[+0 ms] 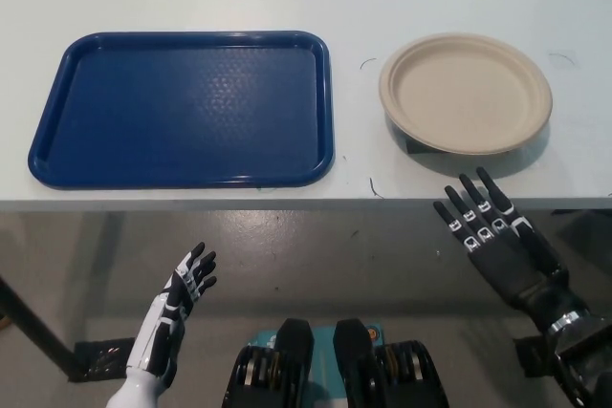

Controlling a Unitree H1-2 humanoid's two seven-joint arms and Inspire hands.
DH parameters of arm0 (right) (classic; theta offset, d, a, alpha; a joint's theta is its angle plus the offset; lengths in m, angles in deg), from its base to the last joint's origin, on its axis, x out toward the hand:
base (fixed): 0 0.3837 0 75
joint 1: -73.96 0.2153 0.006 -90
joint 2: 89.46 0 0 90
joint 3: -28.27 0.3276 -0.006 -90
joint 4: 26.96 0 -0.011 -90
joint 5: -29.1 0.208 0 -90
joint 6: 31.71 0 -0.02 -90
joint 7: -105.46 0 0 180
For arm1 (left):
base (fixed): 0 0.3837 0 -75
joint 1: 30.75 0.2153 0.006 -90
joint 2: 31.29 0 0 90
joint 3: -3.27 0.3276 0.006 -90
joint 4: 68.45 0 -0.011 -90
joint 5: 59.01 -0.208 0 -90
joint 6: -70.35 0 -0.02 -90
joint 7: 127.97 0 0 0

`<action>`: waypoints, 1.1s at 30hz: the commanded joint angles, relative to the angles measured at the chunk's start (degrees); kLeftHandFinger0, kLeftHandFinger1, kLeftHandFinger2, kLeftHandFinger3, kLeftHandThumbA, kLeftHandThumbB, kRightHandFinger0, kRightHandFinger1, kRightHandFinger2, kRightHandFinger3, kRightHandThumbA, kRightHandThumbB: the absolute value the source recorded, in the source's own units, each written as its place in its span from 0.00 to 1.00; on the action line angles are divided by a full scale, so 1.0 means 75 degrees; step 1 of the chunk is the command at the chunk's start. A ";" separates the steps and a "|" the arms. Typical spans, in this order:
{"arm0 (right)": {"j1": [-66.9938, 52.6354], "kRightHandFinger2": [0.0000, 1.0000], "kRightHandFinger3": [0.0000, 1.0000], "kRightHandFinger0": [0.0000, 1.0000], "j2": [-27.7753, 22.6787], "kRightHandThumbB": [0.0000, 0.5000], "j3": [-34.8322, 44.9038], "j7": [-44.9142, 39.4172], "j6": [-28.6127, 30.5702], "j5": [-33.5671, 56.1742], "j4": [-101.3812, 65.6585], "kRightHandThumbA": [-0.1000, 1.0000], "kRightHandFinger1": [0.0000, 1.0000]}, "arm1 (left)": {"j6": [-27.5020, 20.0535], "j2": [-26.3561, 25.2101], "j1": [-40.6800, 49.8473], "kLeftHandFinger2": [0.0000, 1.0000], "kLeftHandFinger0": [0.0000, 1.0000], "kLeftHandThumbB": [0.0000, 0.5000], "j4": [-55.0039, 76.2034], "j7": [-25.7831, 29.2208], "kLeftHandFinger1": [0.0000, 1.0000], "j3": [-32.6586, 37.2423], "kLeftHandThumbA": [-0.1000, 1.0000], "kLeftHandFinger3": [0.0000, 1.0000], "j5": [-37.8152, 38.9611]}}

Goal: Use the right hand to pick up a plate from a leveled surface and place it into a tray on the left side

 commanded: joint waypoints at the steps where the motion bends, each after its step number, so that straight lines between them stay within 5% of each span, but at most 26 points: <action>1: 0.0421 1.00 1.00 1.00 0.0028 0.66 0.0125 -0.0075 -0.0033 0.0086 0.0073 1.00 1.00 | -0.0304 0.0027 -0.0079 1.00 1.00 0.71 0.0175 0.0032 1.00 -0.0050 1.00 1.00 -0.0060; 33: 0.1861 1.00 1.00 1.00 0.0005 0.70 0.0654 -0.0400 -0.0018 -0.0946 0.2185 1.00 1.00 | -0.0304 0.0008 -0.0093 1.00 1.00 0.70 0.0190 -0.0033 1.00 -0.0026 1.00 1.00 -0.0063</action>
